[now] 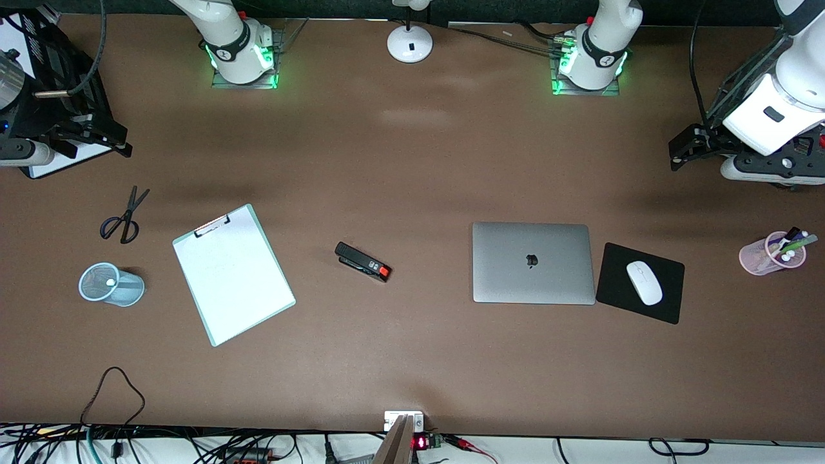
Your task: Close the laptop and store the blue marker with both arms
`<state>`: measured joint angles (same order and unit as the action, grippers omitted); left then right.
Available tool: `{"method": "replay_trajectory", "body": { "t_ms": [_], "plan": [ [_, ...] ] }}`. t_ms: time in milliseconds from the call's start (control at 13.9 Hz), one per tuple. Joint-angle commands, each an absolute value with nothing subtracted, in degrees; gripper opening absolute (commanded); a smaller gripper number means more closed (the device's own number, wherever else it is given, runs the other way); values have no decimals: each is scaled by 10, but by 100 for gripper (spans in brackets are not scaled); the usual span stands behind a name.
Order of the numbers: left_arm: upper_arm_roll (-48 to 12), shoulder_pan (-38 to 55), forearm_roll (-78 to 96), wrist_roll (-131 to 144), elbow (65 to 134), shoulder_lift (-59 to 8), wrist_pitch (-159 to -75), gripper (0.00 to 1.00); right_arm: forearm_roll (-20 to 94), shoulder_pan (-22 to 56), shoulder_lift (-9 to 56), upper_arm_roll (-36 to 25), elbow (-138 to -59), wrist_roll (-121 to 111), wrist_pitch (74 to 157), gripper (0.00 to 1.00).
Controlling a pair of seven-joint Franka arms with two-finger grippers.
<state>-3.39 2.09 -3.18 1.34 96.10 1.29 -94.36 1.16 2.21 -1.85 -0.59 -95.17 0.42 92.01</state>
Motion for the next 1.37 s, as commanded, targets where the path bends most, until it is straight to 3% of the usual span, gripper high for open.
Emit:
{"method": "replay_trajectory", "body": {
  "t_ms": [0, 1297],
  "plan": [
    [-34, 19, -26, 3, 959, 20, -940, 100, 3, 18, -28, -3, -962, 14, 919, 100],
    [-34, 19, -26, 3, 959, 21, -930, 100, 2, 18, -24, -3, -957, 14, 918, 100]
  ]
}}
